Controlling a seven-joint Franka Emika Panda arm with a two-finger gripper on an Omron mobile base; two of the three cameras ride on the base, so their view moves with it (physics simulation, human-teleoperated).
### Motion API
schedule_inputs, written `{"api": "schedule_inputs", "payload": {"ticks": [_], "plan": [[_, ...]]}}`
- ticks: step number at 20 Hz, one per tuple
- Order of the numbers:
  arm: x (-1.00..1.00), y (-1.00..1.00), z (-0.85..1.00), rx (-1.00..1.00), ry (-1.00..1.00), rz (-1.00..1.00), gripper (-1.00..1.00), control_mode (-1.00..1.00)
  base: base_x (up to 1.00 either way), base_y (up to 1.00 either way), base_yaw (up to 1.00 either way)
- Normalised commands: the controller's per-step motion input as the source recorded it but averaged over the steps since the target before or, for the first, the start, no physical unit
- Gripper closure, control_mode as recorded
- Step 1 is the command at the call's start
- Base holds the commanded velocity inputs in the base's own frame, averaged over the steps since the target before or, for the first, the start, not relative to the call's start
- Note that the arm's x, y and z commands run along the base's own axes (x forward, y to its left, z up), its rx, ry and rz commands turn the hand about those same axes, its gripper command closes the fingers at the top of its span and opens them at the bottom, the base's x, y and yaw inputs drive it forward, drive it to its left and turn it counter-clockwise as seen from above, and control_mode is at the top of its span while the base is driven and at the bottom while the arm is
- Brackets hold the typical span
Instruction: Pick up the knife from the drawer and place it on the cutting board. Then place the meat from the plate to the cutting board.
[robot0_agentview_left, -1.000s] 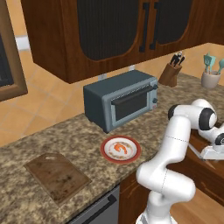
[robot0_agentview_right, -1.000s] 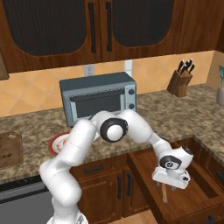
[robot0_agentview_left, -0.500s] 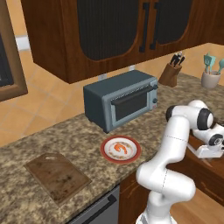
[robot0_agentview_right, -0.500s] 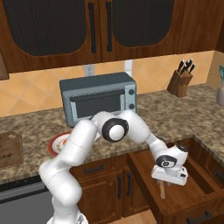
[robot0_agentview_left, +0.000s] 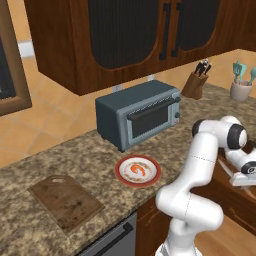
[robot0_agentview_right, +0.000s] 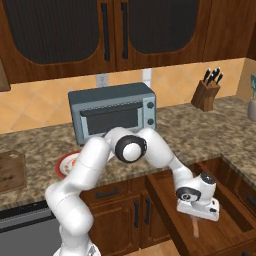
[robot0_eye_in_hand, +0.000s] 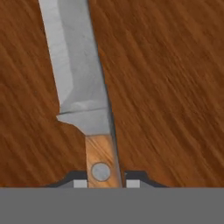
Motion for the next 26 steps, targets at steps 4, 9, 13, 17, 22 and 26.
{"api": "schedule_inputs", "payload": {"ticks": [4, 9, 13, 17, 22, 26], "plan": [[-0.35, 0.02, 0.82, 0.0, -0.25, -0.15, 1.0, -1.0, 0.0, 0.0, 0.0], [-0.25, 0.25, 1.0, 0.03, -0.01, -0.11, 1.0, -1.0, 0.0, 0.0, 0.0], [-0.22, 0.38, 1.0, 0.01, 0.27, -0.09, 1.0, -1.0, 0.0, 0.0, 0.0], [0.0, 0.51, 1.0, 0.0, 0.24, -0.06, 1.0, -1.0, 0.0, 0.0, 0.0], [0.0, 0.6, 1.0, 0.02, 0.16, 0.07, 1.0, -1.0, 0.0, 0.0, 0.0], [0.0, 0.61, 1.0, 0.03, 0.02, 0.22, 1.0, -1.0, 0.0, 0.0, 0.0]]}}
